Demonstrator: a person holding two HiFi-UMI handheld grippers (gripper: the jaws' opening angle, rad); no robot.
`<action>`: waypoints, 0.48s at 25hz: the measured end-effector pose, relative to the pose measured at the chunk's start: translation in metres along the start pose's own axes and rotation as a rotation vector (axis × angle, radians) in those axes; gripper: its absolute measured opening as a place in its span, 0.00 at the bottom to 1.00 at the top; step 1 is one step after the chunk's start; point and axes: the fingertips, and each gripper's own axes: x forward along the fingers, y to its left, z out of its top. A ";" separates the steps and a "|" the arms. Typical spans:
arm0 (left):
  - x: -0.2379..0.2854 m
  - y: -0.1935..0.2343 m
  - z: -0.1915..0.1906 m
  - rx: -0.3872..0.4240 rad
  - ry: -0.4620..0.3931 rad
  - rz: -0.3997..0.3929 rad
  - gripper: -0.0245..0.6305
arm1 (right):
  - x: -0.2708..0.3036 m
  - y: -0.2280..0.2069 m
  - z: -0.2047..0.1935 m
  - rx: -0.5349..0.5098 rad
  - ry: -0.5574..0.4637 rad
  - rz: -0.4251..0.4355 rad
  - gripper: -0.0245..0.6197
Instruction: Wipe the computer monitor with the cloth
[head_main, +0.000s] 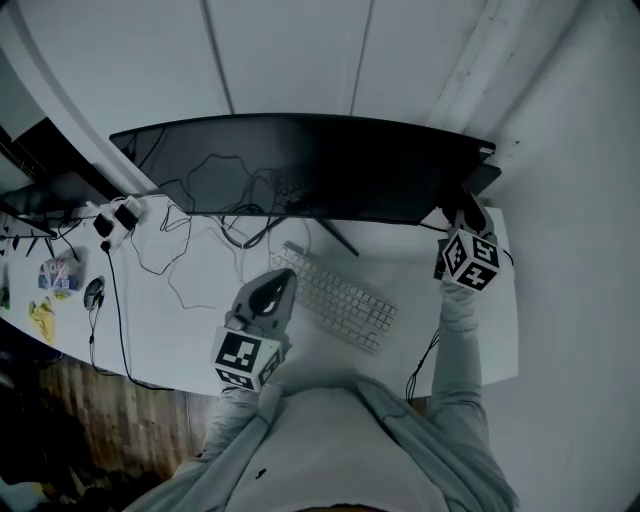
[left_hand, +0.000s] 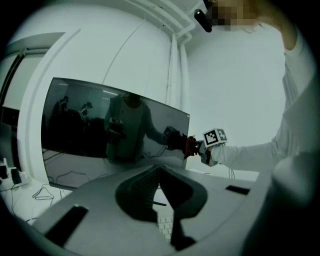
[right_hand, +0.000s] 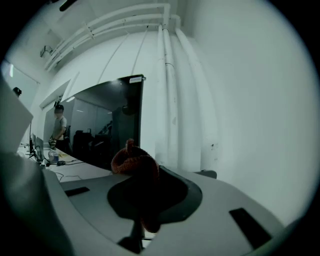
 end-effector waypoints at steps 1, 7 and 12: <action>-0.001 -0.002 0.001 0.002 -0.006 -0.002 0.07 | -0.002 0.000 0.008 -0.011 -0.014 0.000 0.09; -0.010 -0.012 0.009 0.016 -0.035 -0.010 0.07 | -0.012 0.001 0.064 -0.070 -0.111 0.008 0.09; -0.014 -0.018 0.015 0.013 -0.052 -0.006 0.07 | -0.019 0.000 0.108 -0.113 -0.184 0.015 0.09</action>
